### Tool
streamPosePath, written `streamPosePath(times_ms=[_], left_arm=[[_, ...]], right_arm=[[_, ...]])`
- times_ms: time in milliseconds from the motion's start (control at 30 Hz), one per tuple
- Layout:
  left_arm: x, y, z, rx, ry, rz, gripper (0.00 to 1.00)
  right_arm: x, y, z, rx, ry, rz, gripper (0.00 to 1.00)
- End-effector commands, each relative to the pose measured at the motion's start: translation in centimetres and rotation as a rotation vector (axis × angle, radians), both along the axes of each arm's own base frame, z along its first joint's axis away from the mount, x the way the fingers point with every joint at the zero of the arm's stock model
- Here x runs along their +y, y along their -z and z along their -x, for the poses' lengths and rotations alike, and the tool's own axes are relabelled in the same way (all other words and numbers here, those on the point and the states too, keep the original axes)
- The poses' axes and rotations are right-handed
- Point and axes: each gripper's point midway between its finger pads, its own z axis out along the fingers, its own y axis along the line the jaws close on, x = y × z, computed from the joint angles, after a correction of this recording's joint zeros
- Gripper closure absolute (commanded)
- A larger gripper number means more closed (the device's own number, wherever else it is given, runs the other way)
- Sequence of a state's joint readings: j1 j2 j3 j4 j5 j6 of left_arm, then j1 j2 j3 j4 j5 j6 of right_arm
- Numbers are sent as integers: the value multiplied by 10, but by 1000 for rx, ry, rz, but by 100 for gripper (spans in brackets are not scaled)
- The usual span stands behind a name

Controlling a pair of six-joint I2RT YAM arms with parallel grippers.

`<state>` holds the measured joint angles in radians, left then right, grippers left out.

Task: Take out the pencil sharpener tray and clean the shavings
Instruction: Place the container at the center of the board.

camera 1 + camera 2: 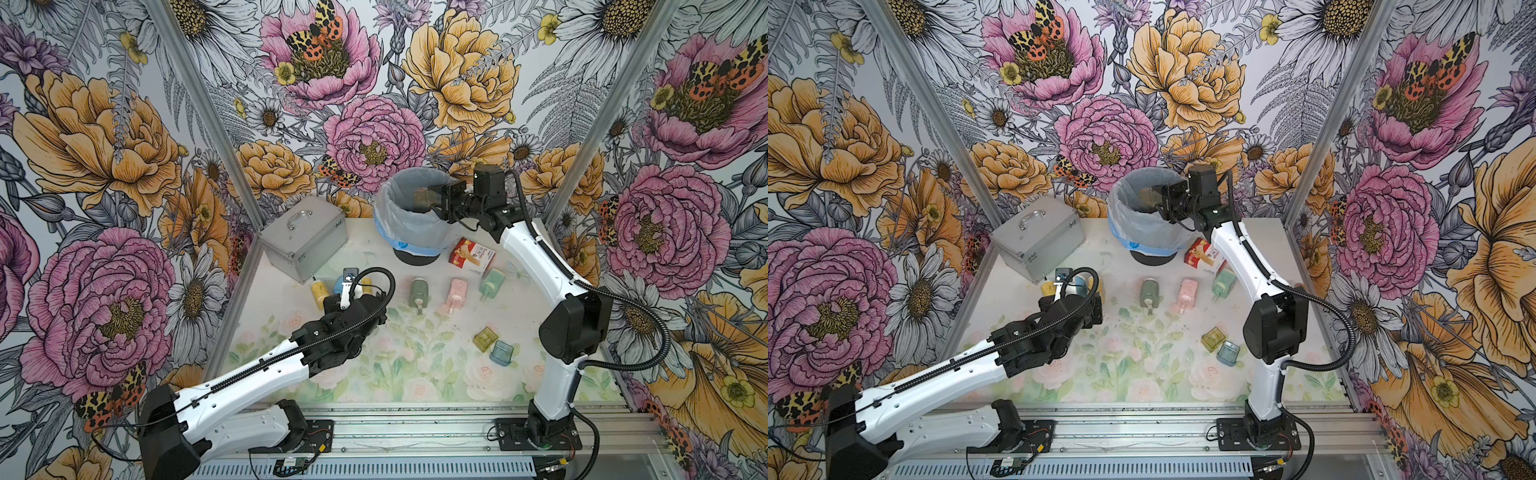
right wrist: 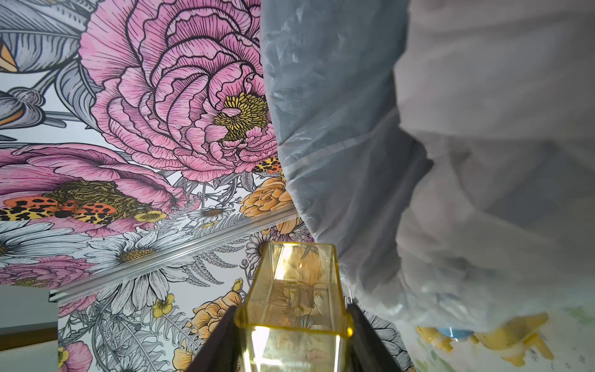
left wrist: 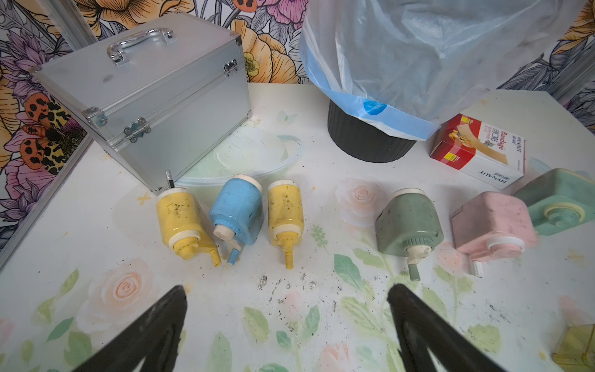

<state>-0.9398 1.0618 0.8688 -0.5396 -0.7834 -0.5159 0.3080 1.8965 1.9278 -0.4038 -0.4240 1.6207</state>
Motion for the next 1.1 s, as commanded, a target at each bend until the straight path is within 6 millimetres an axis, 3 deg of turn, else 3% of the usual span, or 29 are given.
streamPosePath(times_ms=[0,300,500,967,1067], left_arm=[[-14,-5,-6,-22,68,10,1],[-30,-5,-12,-88,129,65,1],[-43,4,-17,-102,191,54,1],[-57,32,-30,-71,239,38,1],[-56,38,-33,-67,242,63,1]], right_arm=[[-7,-34,19,-134,-56,57,87],[-10,-54,31,-314,-162,191,88],[-16,-48,36,-385,-190,314,87],[-6,-54,50,-616,-266,572,86],[-8,-44,55,-626,-279,623,86]])
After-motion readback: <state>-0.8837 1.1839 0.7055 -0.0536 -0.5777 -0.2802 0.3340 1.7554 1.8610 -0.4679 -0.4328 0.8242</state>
